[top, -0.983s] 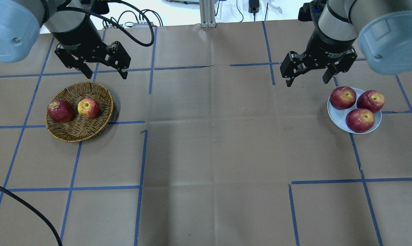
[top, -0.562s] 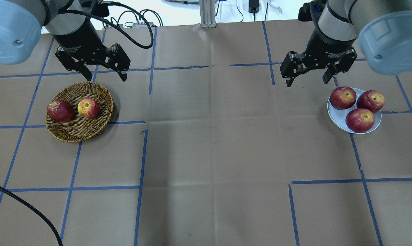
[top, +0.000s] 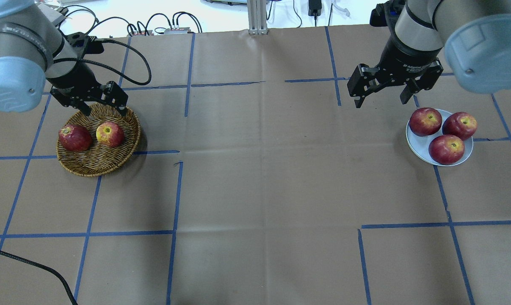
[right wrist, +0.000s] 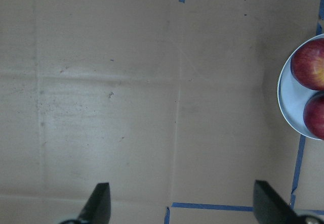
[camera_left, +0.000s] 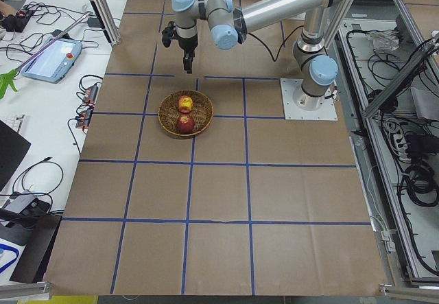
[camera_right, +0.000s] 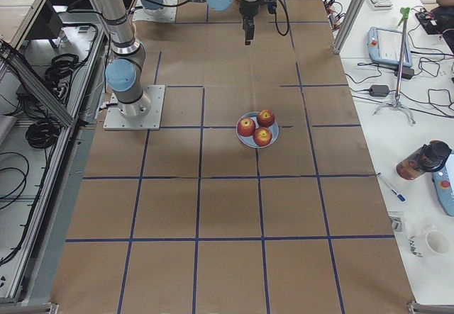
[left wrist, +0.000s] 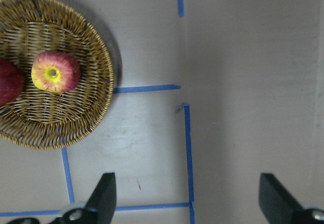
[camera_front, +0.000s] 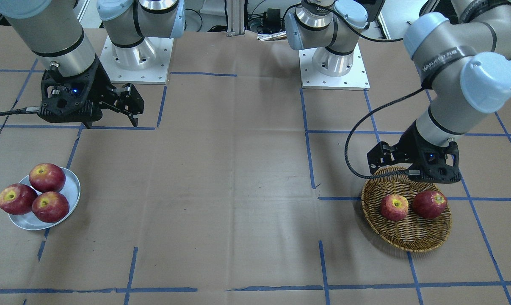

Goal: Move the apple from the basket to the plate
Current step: 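Lower the left gripper into the wicker basket and grasp the yellow-topped red apple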

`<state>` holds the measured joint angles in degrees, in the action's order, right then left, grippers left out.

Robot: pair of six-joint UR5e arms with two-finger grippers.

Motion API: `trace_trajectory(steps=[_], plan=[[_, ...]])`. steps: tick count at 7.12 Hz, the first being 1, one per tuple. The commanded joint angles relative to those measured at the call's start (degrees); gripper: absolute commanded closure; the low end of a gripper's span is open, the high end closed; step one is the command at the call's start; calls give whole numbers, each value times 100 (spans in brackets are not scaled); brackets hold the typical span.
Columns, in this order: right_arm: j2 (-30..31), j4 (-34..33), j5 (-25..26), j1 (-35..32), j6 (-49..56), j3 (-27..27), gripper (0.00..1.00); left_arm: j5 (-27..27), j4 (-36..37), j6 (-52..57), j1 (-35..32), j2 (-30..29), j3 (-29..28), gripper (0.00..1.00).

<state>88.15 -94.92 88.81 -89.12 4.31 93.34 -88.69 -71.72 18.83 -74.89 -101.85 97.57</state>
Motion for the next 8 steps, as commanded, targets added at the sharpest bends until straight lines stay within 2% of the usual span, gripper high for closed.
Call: trace_trajectory(steps=[1, 3, 5, 6, 8], plan=[[0, 0, -4, 0, 0, 0, 0, 1, 351, 227, 290, -553, 113, 2], [0, 0, 5, 0, 0, 0, 0, -16, 1235, 323, 290, -923, 384, 2], [0, 0, -4, 0, 0, 0, 0, -77, 1327, 630, 334, -994, 307, 2], [0, 0, -13, 0, 0, 0, 0, -469, 1336, 614, 334, -1029, 272, 2], [0, 0, -4, 0, 0, 0, 0, -482, 1624, 605, 360, -1230, 350, 3]])
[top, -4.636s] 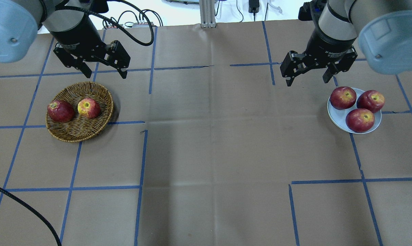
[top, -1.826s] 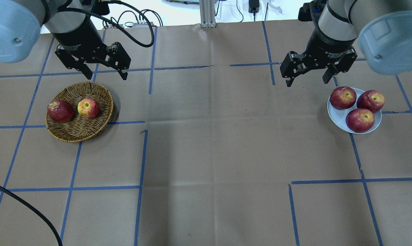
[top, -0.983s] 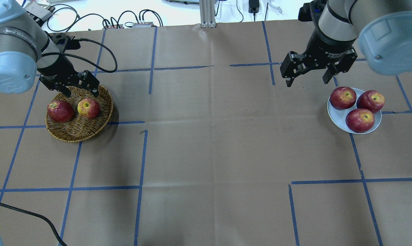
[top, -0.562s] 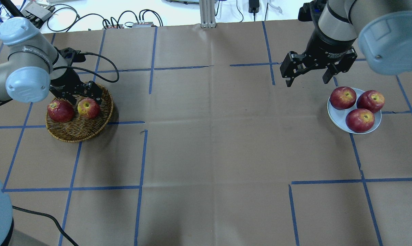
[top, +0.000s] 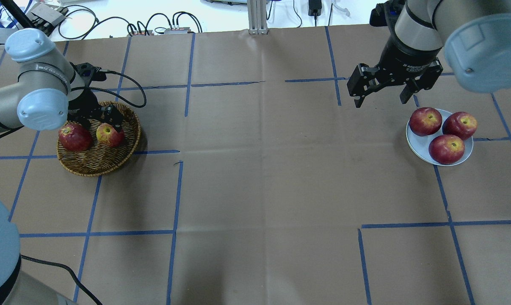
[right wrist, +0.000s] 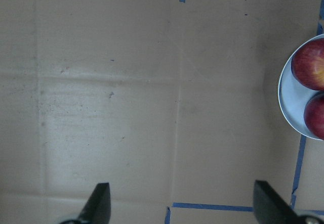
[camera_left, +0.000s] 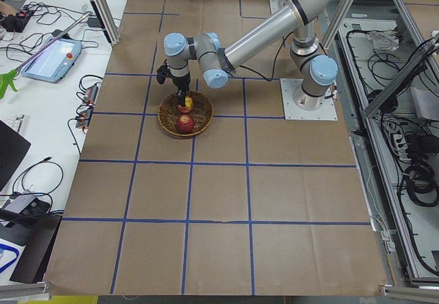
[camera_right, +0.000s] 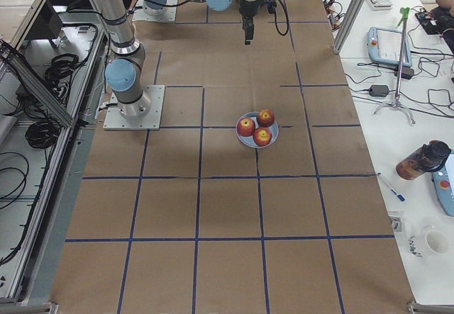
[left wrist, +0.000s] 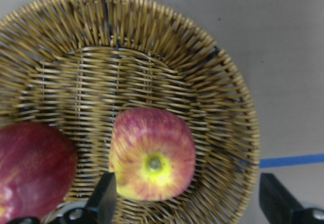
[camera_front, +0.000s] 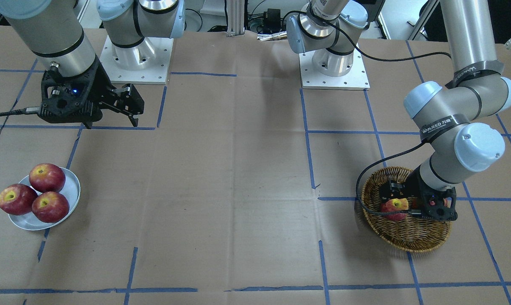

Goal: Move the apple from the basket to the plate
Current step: 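Lower the left gripper into the wicker basket and grasp the yellow-topped red apple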

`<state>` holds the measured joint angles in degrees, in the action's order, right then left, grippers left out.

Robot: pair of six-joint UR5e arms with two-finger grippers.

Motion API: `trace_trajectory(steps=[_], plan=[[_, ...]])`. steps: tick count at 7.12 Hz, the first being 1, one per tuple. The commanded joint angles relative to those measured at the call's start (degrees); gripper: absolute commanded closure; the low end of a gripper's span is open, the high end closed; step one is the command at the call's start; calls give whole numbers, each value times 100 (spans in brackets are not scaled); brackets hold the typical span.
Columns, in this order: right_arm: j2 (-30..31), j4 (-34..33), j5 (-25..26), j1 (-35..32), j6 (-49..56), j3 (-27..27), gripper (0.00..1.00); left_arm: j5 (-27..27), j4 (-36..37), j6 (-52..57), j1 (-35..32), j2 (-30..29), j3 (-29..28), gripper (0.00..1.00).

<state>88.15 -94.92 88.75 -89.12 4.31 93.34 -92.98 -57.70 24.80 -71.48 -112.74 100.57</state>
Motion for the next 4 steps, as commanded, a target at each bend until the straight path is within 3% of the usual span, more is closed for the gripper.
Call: trace_trajectory(steps=[1, 3, 4], plan=[[0, 0, -6, 0, 0, 0, 0, -28, 285, -2, 72, -274, 77, 4], [0, 0, -15, 0, 0, 0, 0, 174, 268, 24, 99, -354, 95, 11], [0, 0, 2, 0, 0, 0, 0, 174, 277, 138, 99, -415, 86, 40]])
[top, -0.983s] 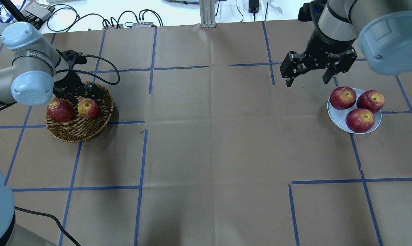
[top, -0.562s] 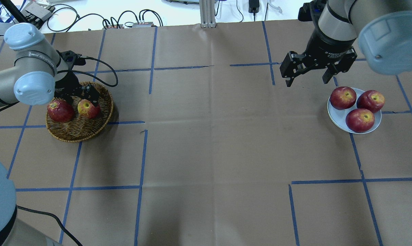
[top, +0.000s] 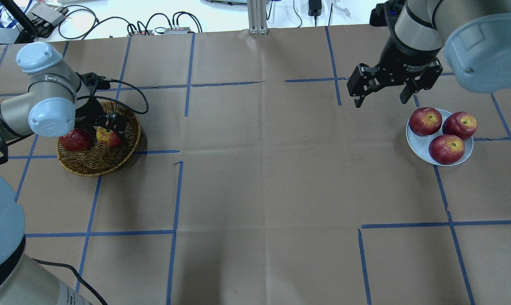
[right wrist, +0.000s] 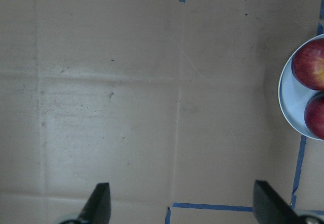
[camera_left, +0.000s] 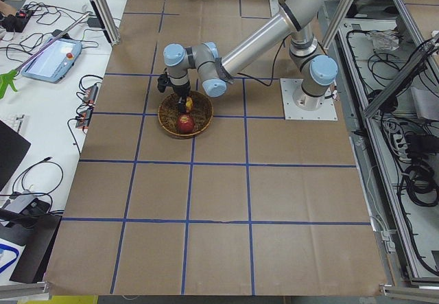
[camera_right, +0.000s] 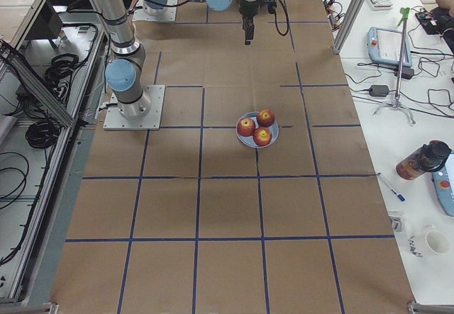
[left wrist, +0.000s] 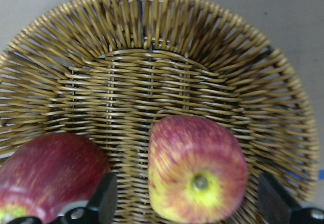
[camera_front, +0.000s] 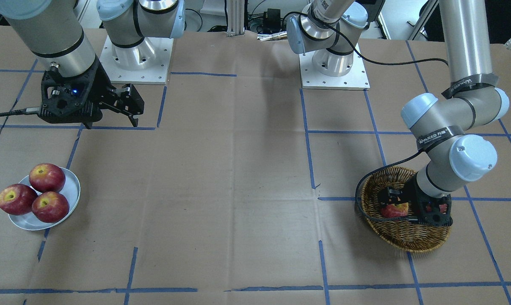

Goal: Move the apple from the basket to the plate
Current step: 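Lower the left gripper into the wicker basket and grasp the yellow-topped red apple, then lift the apple with the left gripper and carry it toward the table center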

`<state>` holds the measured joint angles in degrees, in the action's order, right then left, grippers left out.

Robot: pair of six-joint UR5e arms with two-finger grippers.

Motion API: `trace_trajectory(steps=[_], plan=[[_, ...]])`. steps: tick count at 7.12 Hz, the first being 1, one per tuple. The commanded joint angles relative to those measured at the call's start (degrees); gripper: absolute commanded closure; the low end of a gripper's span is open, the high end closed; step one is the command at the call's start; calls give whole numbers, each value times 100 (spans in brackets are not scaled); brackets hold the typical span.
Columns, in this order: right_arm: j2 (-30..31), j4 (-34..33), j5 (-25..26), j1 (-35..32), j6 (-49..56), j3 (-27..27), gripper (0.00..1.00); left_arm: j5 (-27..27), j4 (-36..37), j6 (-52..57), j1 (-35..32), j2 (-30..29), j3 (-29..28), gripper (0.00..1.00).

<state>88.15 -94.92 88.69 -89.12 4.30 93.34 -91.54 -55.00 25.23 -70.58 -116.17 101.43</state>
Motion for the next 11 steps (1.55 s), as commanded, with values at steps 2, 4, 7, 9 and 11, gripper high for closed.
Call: trace_trajectory(steps=[2, 4, 7, 9, 11], plan=[[0, 0, 0, 0, 0, 0, 0, 48, -2, 332, -26, 41, -96, 71], [0, 0, -9, 0, 0, 0, 0, 31, -482, 150, -358, 802, -62, 71], [0, 0, 0, 0, 0, 0, 0, 275, -644, -1969, -2392, 1044, 184, 70], [0, 0, 0, 0, 0, 0, 0, 514, -426, -2984, -3459, 520, -69, 70], [0, 0, -9, 0, 0, 0, 0, 514, 128, -3391, -3944, -236, -656, 69]])
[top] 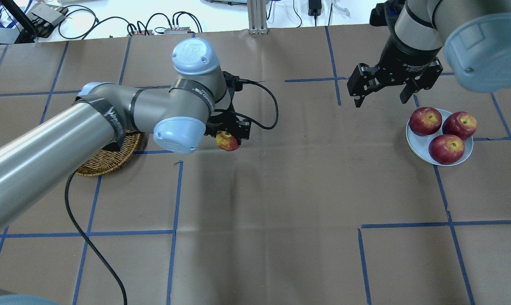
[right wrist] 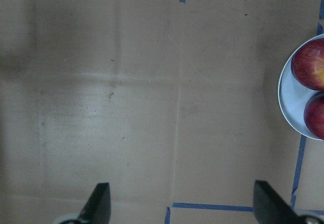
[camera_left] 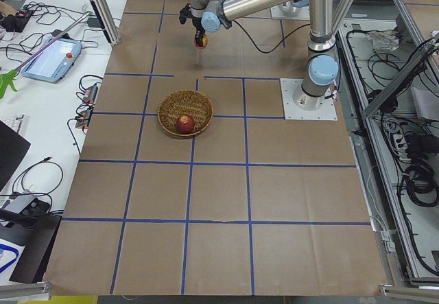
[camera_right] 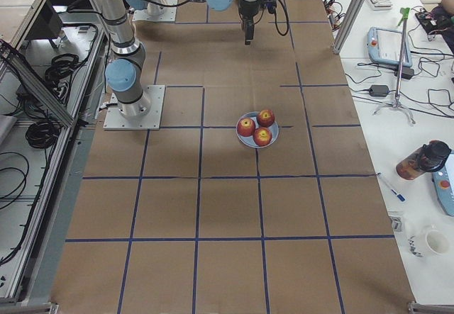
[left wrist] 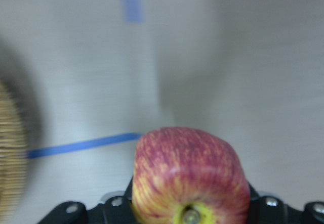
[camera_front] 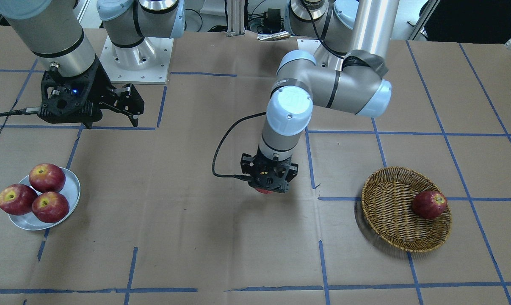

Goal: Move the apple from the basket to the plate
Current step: 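Lift the apple with the left gripper and carry it toward the table center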

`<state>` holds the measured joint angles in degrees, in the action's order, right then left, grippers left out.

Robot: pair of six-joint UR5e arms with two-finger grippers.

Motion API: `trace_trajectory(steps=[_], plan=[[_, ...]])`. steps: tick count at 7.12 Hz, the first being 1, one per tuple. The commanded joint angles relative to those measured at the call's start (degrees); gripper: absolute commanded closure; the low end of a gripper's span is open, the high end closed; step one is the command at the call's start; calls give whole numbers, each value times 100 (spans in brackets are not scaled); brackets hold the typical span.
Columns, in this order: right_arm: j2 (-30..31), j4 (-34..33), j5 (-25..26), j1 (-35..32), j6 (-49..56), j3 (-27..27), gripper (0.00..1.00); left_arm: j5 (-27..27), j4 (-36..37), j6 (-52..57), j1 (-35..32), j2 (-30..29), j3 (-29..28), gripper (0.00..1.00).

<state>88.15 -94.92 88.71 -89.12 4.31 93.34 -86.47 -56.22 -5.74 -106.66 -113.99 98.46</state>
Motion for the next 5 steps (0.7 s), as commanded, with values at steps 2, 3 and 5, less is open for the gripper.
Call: trace_trajectory(steps=[2, 3, 5], plan=[[0, 0, -3, 0, 0, 0, 0, -28, 287, -226, -400, -790, -661, 67], [0, 0, -3, 0, 0, 0, 0, -28, 330, -252, -400, -844, -653, 67], [0, 0, -12, 0, 0, 0, 0, -10, 340, -278, -400, -950, -670, 57]])
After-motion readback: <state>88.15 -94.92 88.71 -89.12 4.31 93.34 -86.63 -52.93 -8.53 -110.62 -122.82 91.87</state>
